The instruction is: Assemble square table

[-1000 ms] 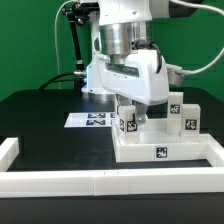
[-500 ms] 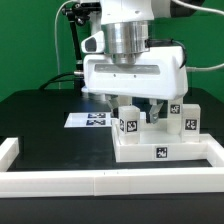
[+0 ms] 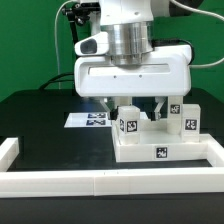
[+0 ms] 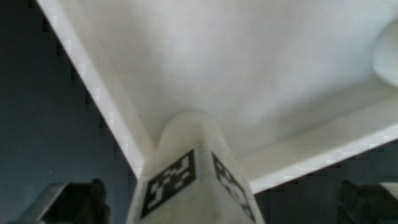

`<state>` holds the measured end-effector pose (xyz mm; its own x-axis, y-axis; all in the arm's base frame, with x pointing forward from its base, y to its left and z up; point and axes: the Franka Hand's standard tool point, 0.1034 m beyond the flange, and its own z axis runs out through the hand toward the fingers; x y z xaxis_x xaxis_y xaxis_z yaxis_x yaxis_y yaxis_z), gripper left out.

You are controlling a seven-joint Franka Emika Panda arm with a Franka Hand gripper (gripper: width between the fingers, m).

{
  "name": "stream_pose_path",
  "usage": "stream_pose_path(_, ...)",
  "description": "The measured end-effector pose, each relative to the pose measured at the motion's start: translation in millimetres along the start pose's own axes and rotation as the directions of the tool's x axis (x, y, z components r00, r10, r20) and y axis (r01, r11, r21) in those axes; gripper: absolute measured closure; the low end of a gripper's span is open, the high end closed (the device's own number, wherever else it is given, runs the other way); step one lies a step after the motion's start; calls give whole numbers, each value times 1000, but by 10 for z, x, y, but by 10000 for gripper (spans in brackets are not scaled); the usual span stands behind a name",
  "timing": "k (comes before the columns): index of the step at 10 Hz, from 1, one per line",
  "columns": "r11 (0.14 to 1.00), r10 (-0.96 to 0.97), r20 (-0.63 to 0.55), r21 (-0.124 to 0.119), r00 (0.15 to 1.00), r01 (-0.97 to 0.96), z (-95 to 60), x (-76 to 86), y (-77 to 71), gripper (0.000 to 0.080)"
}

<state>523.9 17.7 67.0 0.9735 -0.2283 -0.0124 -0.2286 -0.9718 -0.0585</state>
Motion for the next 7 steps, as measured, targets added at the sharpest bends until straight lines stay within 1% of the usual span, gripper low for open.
stream_pose_path(3, 978, -207, 8, -11, 978, 207, 3, -8, 14, 150)
stream_pose_path(5, 941, -338, 14, -27, 941, 338, -4, 2, 19, 150)
stream_pose_path(7, 919, -392, 16, -28, 920, 392, -4, 4, 30, 150)
